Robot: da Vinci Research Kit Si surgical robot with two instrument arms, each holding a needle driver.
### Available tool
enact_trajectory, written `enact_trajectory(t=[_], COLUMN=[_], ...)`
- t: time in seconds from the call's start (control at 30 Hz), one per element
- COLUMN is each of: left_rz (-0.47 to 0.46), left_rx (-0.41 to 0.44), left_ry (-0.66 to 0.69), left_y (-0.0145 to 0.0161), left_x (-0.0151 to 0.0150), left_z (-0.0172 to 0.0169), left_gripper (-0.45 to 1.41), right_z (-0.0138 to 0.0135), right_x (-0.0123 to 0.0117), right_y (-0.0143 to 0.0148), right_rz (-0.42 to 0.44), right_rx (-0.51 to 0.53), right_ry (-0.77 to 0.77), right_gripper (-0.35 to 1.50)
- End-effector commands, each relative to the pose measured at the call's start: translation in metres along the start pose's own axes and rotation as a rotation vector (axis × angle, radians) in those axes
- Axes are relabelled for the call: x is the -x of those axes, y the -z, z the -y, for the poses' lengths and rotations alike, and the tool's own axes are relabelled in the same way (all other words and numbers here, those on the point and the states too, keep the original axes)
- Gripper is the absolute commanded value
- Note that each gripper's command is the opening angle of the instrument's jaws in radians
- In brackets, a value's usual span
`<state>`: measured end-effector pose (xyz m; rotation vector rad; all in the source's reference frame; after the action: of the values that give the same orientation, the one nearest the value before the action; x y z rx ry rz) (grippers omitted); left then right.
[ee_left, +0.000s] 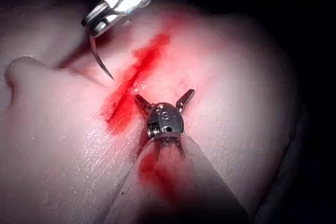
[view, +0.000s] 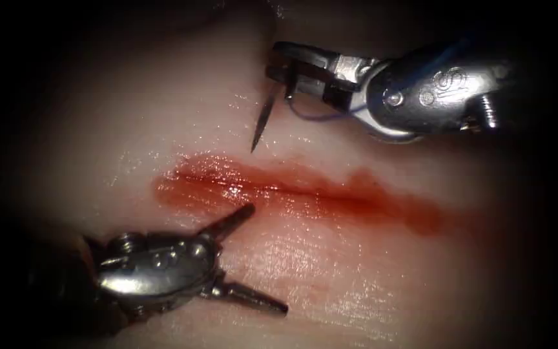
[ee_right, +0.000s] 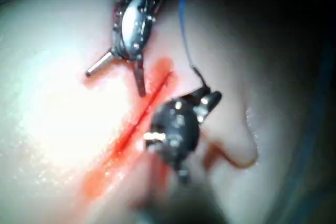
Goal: Wound Closure
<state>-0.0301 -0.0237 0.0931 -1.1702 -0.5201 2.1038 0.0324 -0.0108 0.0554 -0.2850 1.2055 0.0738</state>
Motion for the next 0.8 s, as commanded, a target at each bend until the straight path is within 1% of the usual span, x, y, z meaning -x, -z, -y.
enact_trajectory(t=[0.03, 0.23, 0.3, 0.5, 0.8], left_rz=[0.004, 0.020, 0.020, 0.021, 0.021], left_rx=[0.003, 0.013, 0.016, 0.018, 0.022], left_ry=[0.007, 0.030, 0.030, 0.030, 0.031], left_y=[-0.0008, -0.0010, -0.0008, -0.0007, -0.0005], left_x=[0.0009, 0.0023, 0.0023, 0.0022, 0.0020], left_z=[-0.0003, 0.0003, 0.0003, 0.0001, 0.0000], left_gripper=[1.13, 1.11, 1.11, 1.11, 1.08], right_z=[0.0011, 0.0011, 0.0013, 0.0011, 0.0011], right_x=[0.0004, 0.0009, 0.0014, 0.0019, 0.0019], right_y=[-0.0010, -0.0016, -0.0017, -0.0017, -0.0022], right_rz=[-0.003, -0.002, 0.007, 0.019, 0.024], right_rx=[-0.008, -0.008, -0.007, 0.003, 0.012], right_ry=[0.009, 0.048, 0.071, 0.096, 0.096], right_gripper=[-0.35, -0.35, -0.35, -0.35, -0.35])
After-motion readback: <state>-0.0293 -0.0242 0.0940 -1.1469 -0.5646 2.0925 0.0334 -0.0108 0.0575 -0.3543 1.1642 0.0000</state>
